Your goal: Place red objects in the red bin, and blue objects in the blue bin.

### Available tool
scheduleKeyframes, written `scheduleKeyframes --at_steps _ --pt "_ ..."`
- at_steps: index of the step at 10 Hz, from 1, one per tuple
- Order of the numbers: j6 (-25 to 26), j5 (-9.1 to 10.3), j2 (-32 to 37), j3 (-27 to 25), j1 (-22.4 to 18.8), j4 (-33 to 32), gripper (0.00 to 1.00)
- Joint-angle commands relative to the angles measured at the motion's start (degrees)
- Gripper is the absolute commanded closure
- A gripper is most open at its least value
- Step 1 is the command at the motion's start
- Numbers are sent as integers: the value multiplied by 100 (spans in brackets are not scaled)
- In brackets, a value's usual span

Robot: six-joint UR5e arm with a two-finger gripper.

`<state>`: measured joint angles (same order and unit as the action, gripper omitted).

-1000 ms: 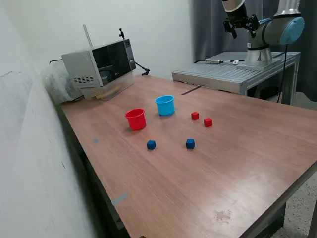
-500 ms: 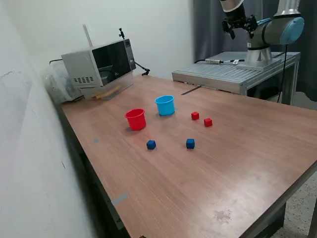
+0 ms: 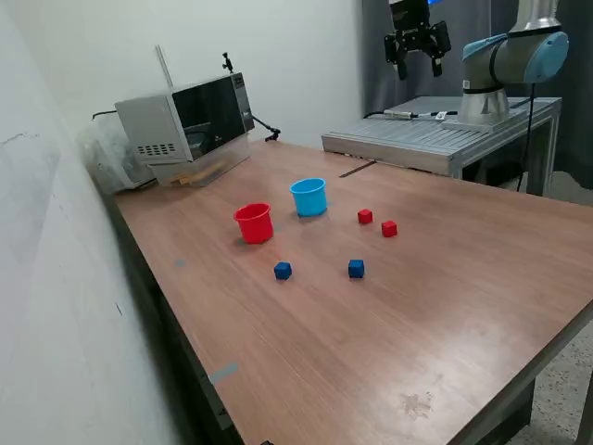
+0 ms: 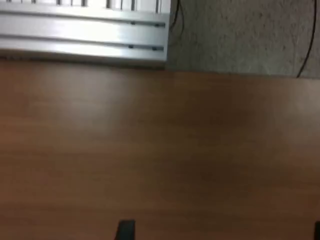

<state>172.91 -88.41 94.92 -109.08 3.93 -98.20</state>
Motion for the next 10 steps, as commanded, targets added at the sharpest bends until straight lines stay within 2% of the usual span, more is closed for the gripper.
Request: scheduleKeyframes --at_steps 1,2,3,5,7,10 --pt "50 584 -341 326 20 -724 0" --pt "68 910 -525 335 21 -1084 0" --pt "216 1044 -770 300 81 -1548 0" --pt "699 1028 -1411 230 222 -2480 0" --pt "745 984 -1825 186 231 -2940 0" --pt "753 606 -2432 265 231 -3371 0"
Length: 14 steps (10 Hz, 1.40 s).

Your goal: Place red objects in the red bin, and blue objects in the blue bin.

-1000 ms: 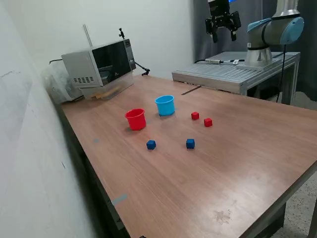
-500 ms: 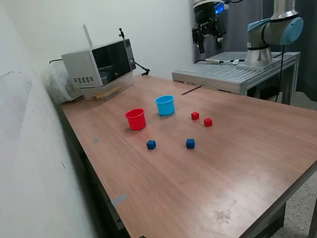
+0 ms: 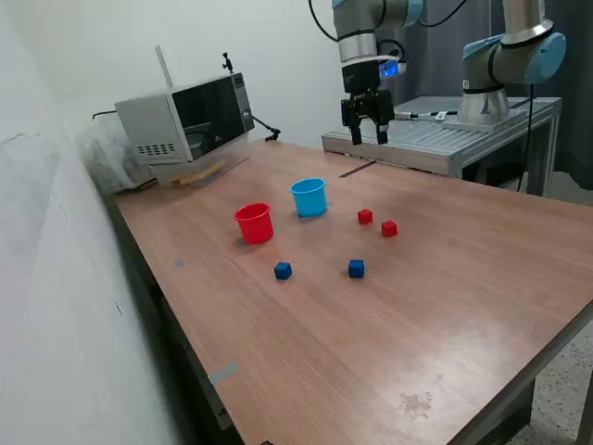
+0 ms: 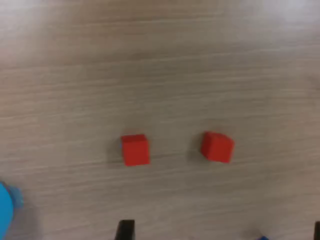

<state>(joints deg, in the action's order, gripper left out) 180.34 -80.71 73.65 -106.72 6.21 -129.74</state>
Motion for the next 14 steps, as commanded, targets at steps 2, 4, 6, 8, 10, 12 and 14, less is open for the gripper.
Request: scheduleKeyframes --at_steps 2,4,6,8,10,12,14 --pt "10 -304 -613 46 3 -245 0" --pt "10 -357 -886 29 12 -419 0" --pt "1 -437 -1220 29 12 -622 0" --pt "-42 -498 -1493 55 12 -728 0" --pt "-95 -499 -1721 177 12 -737 0" --pt "-175 -507 -1845 248 12 -755 0" --pt "-175 -516 -1933 336 12 -755 0"
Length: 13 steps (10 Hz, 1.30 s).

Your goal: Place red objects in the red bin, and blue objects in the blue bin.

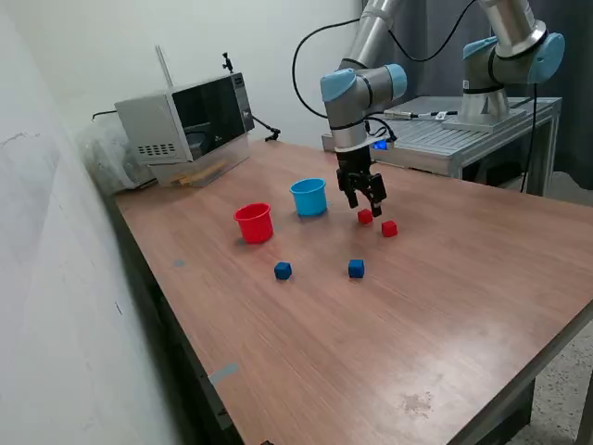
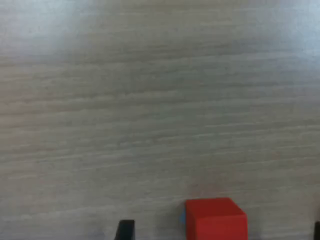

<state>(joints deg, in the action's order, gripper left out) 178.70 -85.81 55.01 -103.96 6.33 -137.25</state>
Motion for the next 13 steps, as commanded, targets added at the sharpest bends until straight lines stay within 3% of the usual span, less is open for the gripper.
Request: scheduleKeyframes --at_steps 1,3,4,6,9,13 --pt "-11 -6 -78 77 0 5 0" --pt "-11 -41 -113 60 0 5 0" --pt "-19 -58 -113 60 0 -4 100" --pt "-63 -76 -104 42 0 -12 100" --pt "-72 -366 158 51 104 -57 100" --pt "-81 -375 932 330 158 548 100"
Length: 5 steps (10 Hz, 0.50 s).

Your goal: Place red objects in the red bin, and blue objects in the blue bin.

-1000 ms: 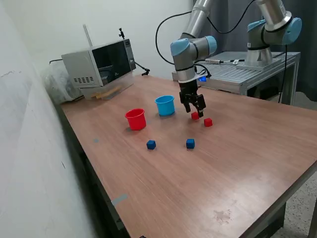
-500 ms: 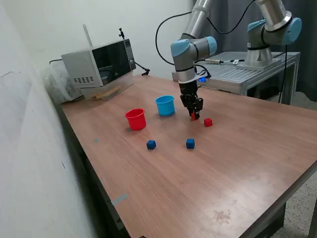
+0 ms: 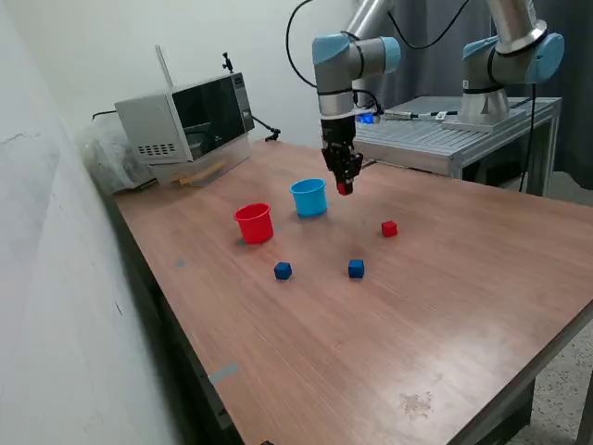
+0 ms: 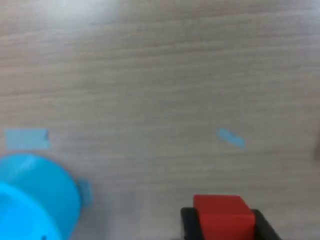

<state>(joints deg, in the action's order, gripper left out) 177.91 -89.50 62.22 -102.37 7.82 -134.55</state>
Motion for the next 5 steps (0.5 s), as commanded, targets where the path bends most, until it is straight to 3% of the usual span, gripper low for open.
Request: scheduleKeyframes --at_steps 1,5 --pt "-2 2 211 435 18 472 100" --pt "16 64 -25 1919 27 1299 100"
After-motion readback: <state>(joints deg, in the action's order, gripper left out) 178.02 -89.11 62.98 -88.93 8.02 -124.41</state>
